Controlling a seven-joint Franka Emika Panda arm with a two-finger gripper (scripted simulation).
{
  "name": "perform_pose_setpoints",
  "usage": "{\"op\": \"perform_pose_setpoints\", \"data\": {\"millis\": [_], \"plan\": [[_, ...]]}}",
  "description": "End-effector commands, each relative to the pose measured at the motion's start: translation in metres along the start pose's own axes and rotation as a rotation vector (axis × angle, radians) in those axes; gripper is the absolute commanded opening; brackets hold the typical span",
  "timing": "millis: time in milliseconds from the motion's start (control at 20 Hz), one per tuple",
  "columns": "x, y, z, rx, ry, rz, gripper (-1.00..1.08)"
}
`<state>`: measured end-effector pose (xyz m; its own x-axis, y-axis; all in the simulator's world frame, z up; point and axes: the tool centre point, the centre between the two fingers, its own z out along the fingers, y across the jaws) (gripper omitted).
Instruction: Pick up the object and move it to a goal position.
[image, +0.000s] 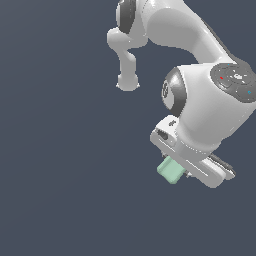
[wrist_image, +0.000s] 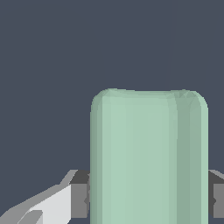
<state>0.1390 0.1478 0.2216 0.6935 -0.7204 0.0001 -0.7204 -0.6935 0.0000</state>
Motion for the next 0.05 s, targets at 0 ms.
{"op": "perform_pose_setpoints", "data": {"millis": [0], "plan": [[0.0002,-0.0006,-0.0009,0.000,0.000,0.000,-1.00]]}}
